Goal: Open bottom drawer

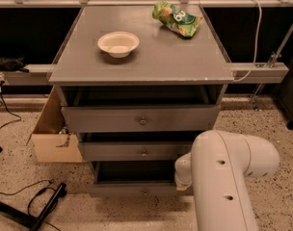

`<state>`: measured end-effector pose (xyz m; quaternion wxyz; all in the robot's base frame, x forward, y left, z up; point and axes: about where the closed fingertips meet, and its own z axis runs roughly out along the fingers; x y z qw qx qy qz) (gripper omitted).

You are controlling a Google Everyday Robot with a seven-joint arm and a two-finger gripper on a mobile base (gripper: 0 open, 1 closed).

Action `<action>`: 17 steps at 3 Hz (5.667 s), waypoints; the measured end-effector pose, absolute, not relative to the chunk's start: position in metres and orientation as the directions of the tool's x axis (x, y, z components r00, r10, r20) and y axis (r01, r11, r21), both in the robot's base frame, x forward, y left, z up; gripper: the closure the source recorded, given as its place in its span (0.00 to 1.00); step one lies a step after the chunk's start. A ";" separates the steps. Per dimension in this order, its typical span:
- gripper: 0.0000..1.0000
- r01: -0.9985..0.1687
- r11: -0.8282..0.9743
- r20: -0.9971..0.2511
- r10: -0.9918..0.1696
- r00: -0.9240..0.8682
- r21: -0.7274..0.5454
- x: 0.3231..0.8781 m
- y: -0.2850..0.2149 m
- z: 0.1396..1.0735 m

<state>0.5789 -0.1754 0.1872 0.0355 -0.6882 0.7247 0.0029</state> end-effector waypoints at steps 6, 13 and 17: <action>0.18 -0.997 0.065 -0.056 -0.996 -0.063 -0.038 0.565 -0.153 0.142; 1.00 -0.988 0.109 -0.046 -0.992 -0.115 0.111 0.514 -0.165 0.161; 0.27 -0.986 0.112 -0.053 -0.991 -0.119 0.124 0.512 -0.163 0.164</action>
Offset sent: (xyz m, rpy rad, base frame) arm 0.0000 0.0000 0.0000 0.0000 0.0000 0.0000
